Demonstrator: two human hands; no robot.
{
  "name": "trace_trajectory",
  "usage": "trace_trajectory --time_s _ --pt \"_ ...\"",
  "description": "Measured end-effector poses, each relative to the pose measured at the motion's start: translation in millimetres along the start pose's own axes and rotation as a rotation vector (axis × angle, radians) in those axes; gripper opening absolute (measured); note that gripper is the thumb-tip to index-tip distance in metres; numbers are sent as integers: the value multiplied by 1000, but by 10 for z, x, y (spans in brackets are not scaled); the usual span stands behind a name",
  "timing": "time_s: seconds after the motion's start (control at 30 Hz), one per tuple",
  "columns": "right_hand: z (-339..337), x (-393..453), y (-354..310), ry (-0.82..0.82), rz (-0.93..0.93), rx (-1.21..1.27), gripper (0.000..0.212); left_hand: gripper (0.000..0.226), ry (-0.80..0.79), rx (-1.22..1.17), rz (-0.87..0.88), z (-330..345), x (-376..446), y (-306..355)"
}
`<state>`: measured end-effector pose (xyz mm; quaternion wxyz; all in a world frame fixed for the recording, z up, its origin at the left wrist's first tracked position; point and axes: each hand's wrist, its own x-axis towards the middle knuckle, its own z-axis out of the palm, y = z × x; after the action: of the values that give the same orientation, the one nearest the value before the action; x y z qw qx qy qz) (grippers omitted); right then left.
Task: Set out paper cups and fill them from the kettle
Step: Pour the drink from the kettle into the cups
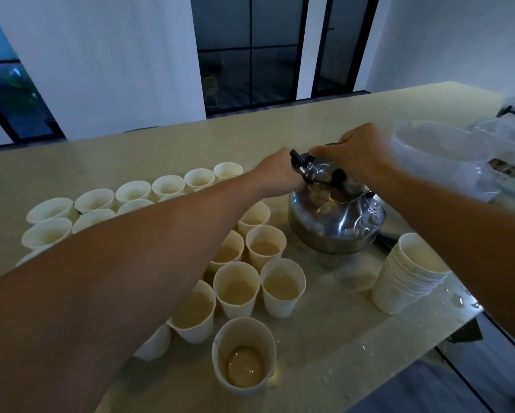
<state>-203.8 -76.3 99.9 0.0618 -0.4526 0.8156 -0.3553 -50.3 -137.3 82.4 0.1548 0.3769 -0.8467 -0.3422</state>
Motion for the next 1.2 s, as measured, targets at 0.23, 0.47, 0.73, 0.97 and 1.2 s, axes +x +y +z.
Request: trace_trajectory --time_s 0.23,0.47,0.73,0.97,1.2 --pt "-221 -71 -667 111 -174 50 56 68 180 -192 52 -455 -39 62" --pt "-321 -562 -1628 75 -406 173 33 26 343 213 146 -1324 -686 48" --pt "160 -1364 -2624 -75 -583 444 25 22 700 474 60 -2134 -1815 -271" --pt "939 -2101 -3402 -314 -602 652 20 23 746 660 -179 -2581 -2899 -891" --pt "1512 -2538 -3840 -354 -955 332 24 32 791 848 -443 -2864 -3747 -1480"
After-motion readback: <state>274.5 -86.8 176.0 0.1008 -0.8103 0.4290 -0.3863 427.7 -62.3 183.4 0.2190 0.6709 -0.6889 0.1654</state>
